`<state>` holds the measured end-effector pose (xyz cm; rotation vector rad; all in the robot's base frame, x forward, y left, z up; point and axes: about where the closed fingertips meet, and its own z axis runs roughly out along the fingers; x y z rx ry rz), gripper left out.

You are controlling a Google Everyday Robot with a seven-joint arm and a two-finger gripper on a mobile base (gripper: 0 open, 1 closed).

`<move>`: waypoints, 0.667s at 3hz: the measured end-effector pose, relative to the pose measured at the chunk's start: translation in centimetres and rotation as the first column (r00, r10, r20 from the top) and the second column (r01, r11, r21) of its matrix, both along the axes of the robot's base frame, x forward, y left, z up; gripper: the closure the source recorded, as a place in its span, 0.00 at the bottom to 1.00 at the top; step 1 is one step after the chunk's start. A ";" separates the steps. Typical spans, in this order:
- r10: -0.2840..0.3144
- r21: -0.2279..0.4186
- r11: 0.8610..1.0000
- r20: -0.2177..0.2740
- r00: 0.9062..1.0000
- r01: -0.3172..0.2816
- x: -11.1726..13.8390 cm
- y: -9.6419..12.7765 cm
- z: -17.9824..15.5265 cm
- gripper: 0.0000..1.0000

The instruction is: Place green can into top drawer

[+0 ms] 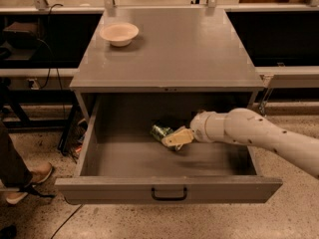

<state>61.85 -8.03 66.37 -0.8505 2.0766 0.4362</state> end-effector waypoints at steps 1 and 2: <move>-0.118 -0.003 0.993 0.052 0.992 0.118 -0.8 -4.0 1.8 0.00; -0.246 0.003 0.969 0.118 0.962 0.247 -2.2 -8.1 4.4 0.00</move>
Offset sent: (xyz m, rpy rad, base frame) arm -0.0388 -0.1205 0.0690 -0.0174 -0.1768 -0.3660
